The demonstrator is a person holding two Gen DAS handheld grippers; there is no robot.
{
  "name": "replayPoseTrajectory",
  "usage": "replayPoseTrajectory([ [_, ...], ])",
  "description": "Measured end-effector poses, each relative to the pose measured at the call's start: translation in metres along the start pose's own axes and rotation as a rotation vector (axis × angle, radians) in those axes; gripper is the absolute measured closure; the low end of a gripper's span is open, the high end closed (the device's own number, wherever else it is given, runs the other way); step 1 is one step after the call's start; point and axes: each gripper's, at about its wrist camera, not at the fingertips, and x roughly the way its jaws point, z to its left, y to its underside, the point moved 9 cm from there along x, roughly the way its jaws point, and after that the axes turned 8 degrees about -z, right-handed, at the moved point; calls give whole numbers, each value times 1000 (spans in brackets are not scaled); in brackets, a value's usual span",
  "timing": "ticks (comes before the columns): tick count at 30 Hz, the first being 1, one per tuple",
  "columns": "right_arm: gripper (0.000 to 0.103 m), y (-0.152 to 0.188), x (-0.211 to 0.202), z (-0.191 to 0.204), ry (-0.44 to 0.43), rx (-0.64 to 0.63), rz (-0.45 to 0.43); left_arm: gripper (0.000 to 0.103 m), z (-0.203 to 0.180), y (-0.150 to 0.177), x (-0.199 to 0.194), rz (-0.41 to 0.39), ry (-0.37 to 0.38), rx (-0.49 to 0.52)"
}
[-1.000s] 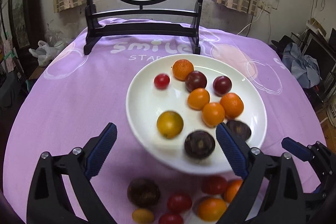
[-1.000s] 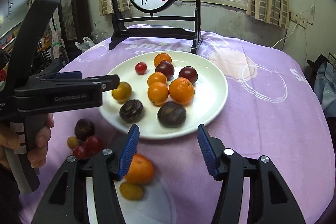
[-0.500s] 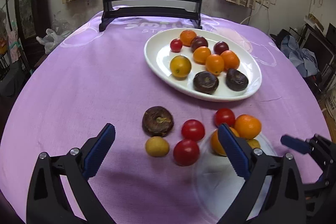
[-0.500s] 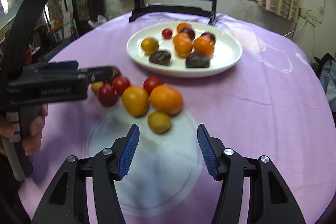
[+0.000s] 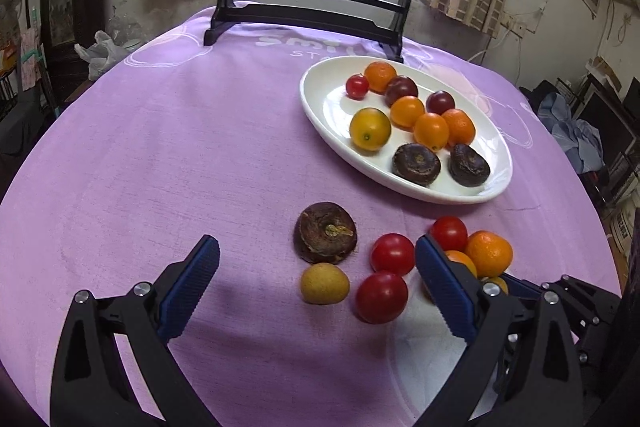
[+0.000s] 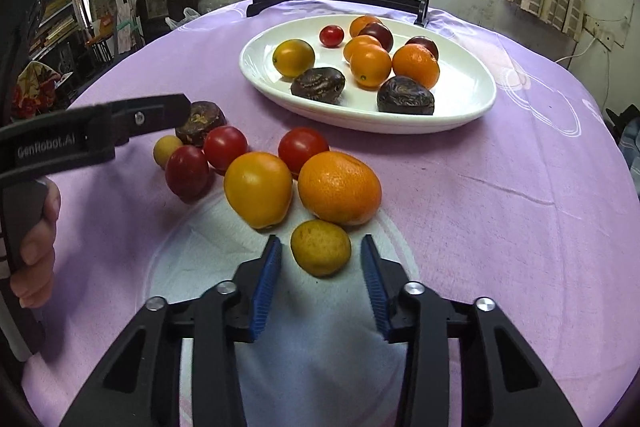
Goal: Organize fruits
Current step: 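Grasp a small yellow kumquat with the right tool, then grasp a yellow kumquat with the left tool while the right tool holds its kumquat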
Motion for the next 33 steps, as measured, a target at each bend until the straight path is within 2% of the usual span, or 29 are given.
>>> replayPoseTrajectory([
  [7, 74, -1, -12, -11, -11, 54, -27, 7, -11, 9, 0, 42, 45, 38],
  [12, 74, -3, -28, -19, -7, 57, -64, 7, -23, 27, -1, 96, 59, 144],
  [18, 74, -5, -34, -20, -31, 65, -69, 7, -16, 44, -1, 139, 49, 155],
  [23, 74, -6, -40, -18, -43, 60, -81, 9, -15, 43, -2, 138, 53, 174],
  [25, 74, -6, -40, -18, -44, 61, -80, 18, -12, 43, -4, 136, 44, 200],
  [27, 74, -6, -40, -18, -46, 60, -81, 23, -4, 44, -4, 146, 30, 205],
  [33, 74, -5, -40, -16, -52, 60, -77, 29, 14, 44, 4, 164, 2, 177],
])
